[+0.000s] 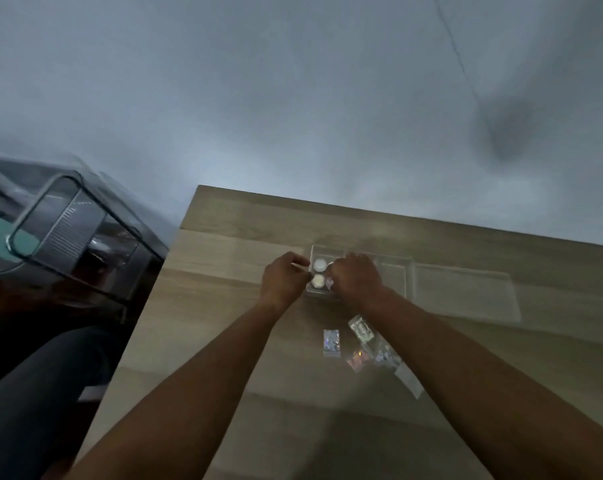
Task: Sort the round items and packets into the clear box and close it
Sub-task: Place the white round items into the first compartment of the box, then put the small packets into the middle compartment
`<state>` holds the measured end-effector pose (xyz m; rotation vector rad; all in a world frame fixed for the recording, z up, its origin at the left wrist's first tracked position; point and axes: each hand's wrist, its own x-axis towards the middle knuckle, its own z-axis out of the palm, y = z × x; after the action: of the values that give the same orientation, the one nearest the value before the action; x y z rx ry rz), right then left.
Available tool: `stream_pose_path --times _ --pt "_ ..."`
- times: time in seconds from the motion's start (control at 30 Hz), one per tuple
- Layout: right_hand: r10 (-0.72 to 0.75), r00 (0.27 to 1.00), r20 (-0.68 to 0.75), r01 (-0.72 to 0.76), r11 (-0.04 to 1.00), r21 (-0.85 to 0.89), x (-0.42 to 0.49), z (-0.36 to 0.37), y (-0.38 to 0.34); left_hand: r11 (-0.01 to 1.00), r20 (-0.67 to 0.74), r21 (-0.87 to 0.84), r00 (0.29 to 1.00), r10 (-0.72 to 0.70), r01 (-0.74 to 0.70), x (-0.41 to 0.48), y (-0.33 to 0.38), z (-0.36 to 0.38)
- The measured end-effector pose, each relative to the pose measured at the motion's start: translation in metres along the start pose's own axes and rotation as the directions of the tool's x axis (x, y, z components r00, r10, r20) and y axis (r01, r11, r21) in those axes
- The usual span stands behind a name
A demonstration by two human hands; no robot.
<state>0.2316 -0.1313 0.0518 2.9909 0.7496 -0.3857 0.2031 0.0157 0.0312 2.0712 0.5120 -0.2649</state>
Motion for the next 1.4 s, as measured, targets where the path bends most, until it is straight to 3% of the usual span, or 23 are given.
stream_pose_path --times 0.13,0.43,0.5,0.57,0.67,0.8,0.9,1.1,1.27,1.4 --pt "0.009 1.0 -0.008 -0.01 0.999 -0.031 0.004 0.005 -0.001 1.0 -0.004 -0.023 1.0 -0.007 0.007 0.0 -0.002 0.001" --pt "0.011 1.0 -0.018 -0.01 0.996 0.088 -0.004 -0.001 0.004 1.0 -0.059 -0.028 0.998 0.001 -0.003 -0.006 -0.007 0.005" --pt "0.064 0.995 -0.079 -0.041 0.963 0.268 -0.012 -0.006 0.007 0.999 -0.096 -0.045 0.995 0.013 -0.017 -0.013 -0.011 0.005" --pt "0.189 0.973 -0.13 -0.095 0.848 0.522 -0.026 -0.011 0.011 0.999 -0.14 -0.042 0.99 0.023 -0.029 -0.023 -0.018 0.005" --pt "0.289 0.956 -0.056 -0.174 0.708 0.684 -0.06 -0.01 0.022 0.999 -0.149 -0.039 0.988 0.028 -0.034 -0.044 -0.034 0.008" --pt "0.325 0.924 0.201 -0.373 0.649 0.663 -0.106 0.018 0.029 0.994 0.001 0.089 0.998 0.06 -0.06 -0.074 -0.053 0.022" --pt "0.384 0.88 0.28 -0.47 0.625 0.623 -0.128 0.047 0.024 0.96 0.113 0.232 0.984 0.136 -0.159 -0.09 -0.055 0.035" --pt "0.464 0.85 0.248 -0.512 0.619 0.595 -0.14 0.073 0.008 0.718 0.299 0.507 0.878 0.373 -0.477 -0.104 -0.058 0.043" --pt "0.469 0.858 0.208 -0.503 0.688 0.524 -0.137 0.078 0.002 0.616 0.328 0.566 0.835 0.441 -0.548 -0.1 -0.057 0.038" --pt "0.468 0.851 0.24 -0.517 0.663 0.541 -0.134 0.075 -0.001 0.572 0.336 0.579 0.809 0.483 -0.582 -0.1 -0.056 0.036"
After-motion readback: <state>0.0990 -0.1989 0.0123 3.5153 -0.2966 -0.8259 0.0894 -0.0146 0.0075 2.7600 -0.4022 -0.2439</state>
